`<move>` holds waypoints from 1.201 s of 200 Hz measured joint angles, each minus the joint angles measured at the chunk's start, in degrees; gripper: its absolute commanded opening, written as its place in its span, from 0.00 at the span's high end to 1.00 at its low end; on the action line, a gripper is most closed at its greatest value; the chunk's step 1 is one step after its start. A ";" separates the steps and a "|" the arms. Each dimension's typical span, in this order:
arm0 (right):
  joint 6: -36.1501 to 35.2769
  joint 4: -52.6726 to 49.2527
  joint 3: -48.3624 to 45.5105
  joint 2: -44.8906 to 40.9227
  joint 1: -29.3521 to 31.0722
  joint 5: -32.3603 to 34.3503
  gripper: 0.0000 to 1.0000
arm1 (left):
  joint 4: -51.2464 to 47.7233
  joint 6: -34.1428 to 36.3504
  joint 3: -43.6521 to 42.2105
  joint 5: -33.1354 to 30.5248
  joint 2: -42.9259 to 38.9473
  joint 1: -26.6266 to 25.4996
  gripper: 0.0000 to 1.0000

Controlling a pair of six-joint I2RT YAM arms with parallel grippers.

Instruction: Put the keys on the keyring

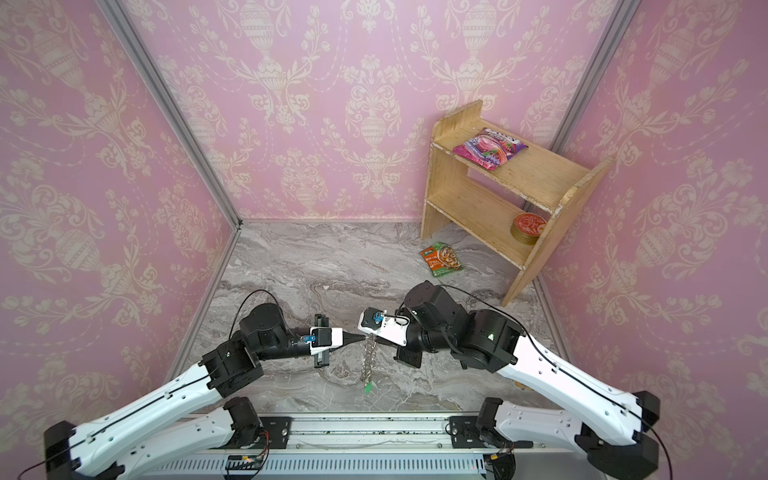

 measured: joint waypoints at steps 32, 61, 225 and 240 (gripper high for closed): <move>0.00 -0.81 0.35 0.31 0.00 -0.24 1.00 | -0.15 -0.02 0.00 0.52 0.20 0.00 1.00; 0.00 -1.16 0.50 0.35 -0.20 -0.87 1.00 | -0.15 0.00 0.00 1.11 0.24 0.00 1.00; 0.04 -1.62 1.49 1.14 -1.09 -3.85 1.00 | -1.57 0.48 1.09 2.58 0.92 -0.07 1.00; 0.04 -1.86 1.49 1.11 -1.29 -3.87 1.00 | -2.12 0.85 1.51 2.58 1.42 -0.07 1.00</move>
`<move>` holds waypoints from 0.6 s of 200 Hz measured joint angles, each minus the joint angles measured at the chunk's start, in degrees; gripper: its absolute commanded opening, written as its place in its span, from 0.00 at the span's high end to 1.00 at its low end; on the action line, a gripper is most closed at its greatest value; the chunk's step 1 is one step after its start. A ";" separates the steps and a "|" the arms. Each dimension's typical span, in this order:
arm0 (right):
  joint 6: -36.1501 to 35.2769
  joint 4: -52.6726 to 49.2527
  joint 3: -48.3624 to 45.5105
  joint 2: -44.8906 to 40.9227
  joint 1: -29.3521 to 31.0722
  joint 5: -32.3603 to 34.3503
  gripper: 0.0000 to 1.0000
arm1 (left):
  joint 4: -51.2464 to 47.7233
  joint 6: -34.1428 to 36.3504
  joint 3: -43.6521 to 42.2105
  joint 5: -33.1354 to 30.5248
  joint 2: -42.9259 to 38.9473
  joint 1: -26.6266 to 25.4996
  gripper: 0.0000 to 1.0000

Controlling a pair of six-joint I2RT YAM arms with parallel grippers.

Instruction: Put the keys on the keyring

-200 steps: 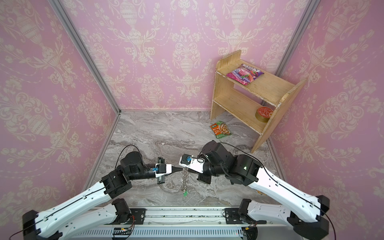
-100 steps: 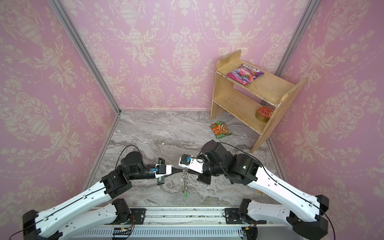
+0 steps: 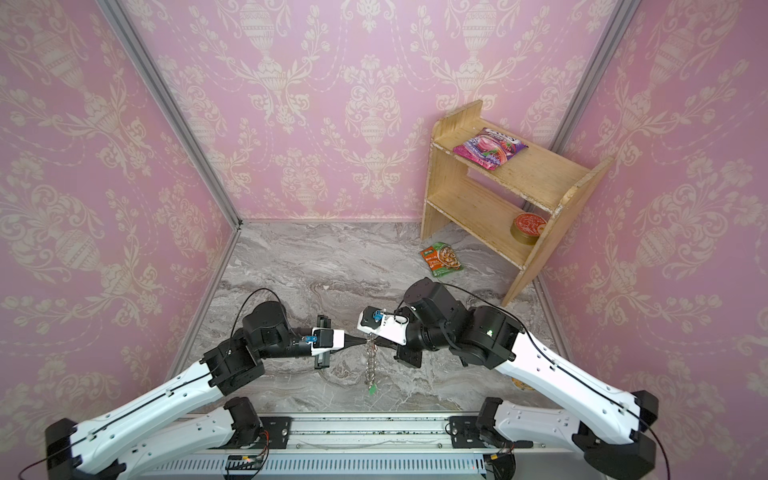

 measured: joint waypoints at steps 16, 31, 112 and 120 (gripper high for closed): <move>0.00 -0.33 0.00 -0.02 -0.15 0.00 1.00 | -0.85 0.15 0.70 -0.02 0.61 -0.04 1.00; 0.00 -0.52 0.02 -0.13 -0.28 -0.02 1.00 | -1.95 0.24 1.62 -0.02 1.20 -0.07 1.00; 0.04 -0.50 0.11 -0.55 -0.85 -0.52 1.00 | -2.95 0.26 2.36 -0.22 1.40 -0.13 1.00; 0.09 -0.50 0.11 -0.55 -0.85 -0.72 1.00 | -2.95 0.26 2.36 -0.24 1.40 -0.24 1.00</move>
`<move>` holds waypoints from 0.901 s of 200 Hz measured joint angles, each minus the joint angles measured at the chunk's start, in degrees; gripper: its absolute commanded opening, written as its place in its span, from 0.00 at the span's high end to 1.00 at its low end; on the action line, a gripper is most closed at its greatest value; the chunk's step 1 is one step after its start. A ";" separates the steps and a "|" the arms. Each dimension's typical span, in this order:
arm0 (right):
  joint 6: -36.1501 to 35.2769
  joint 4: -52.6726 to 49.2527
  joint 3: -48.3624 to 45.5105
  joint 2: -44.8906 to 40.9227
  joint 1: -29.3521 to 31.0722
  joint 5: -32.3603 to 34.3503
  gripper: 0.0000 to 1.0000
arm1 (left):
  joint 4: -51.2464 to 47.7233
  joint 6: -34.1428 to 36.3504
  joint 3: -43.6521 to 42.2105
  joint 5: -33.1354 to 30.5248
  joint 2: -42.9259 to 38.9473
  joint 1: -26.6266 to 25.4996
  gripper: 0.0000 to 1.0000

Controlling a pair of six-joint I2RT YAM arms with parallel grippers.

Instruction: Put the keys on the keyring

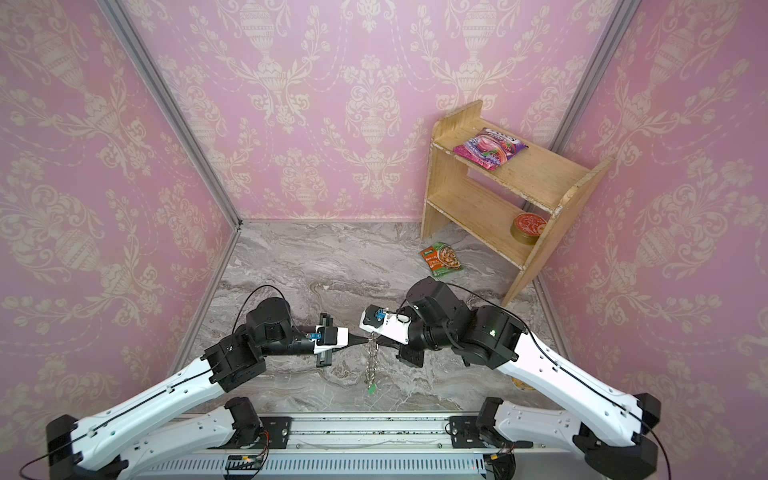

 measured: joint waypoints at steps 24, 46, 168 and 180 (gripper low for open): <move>0.09 0.00 0.00 -0.02 -0.09 -0.15 1.00 | 0.09 -0.02 0.00 0.02 0.00 -0.09 1.00; 0.11 -0.11 0.00 -0.07 -0.33 -0.15 1.00 | -0.04 -0.02 0.15 0.07 0.39 -0.09 1.00; 0.13 -0.46 0.00 -2.23 -1.55 -0.76 1.00 | -3.06 -0.13 3.85 1.64 3.98 -0.09 1.00; 0.15 -0.44 -0.02 -2.25 -1.55 -1.05 1.00 | -3.45 -0.26 3.87 1.84 4.17 -0.09 1.00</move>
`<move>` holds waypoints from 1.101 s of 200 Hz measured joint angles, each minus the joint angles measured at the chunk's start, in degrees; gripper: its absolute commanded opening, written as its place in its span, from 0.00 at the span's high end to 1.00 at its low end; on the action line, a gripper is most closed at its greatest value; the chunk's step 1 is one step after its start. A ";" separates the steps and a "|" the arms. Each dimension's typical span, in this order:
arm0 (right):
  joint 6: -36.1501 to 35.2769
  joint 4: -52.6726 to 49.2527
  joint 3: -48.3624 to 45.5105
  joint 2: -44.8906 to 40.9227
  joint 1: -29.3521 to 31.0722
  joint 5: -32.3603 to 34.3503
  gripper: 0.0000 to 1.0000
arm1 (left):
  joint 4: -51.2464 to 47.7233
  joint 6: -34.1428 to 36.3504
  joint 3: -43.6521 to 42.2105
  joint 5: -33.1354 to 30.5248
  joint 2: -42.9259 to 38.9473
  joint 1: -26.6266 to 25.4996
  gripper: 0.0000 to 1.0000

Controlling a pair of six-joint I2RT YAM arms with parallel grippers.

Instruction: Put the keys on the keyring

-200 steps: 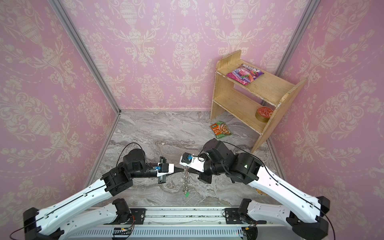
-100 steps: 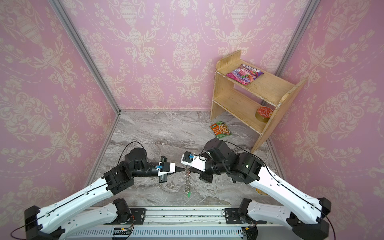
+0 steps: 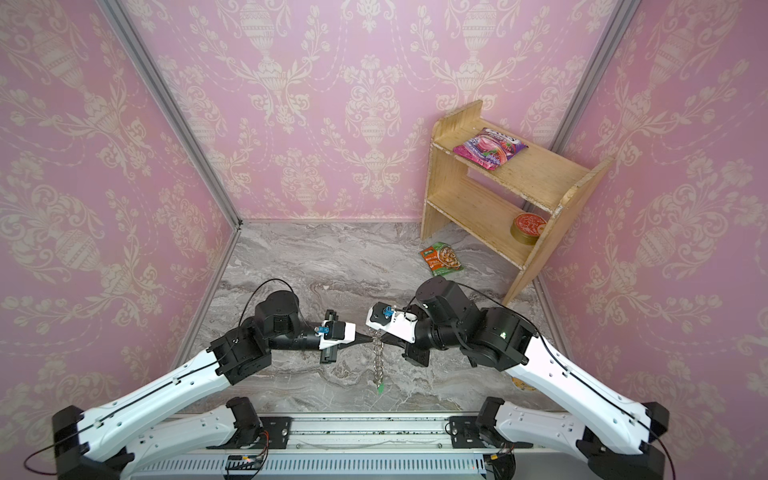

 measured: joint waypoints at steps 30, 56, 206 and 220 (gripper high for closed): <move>0.44 0.22 0.00 -0.02 0.00 -0.68 1.00 | -0.35 -0.11 0.02 0.63 0.26 0.02 1.00; 0.94 0.57 0.00 -0.02 0.00 -1.01 1.00 | -0.28 -0.70 0.00 0.98 0.07 0.02 1.00; 1.77 4.70 0.00 -1.11 0.00 -0.55 0.78 | 1.25 -3.30 -0.79 1.44 -1.57 0.76 1.00; 1.99 4.81 0.00 -1.44 0.00 -0.33 0.74 | 1.22 -3.32 -0.79 1.44 -1.57 0.76 1.00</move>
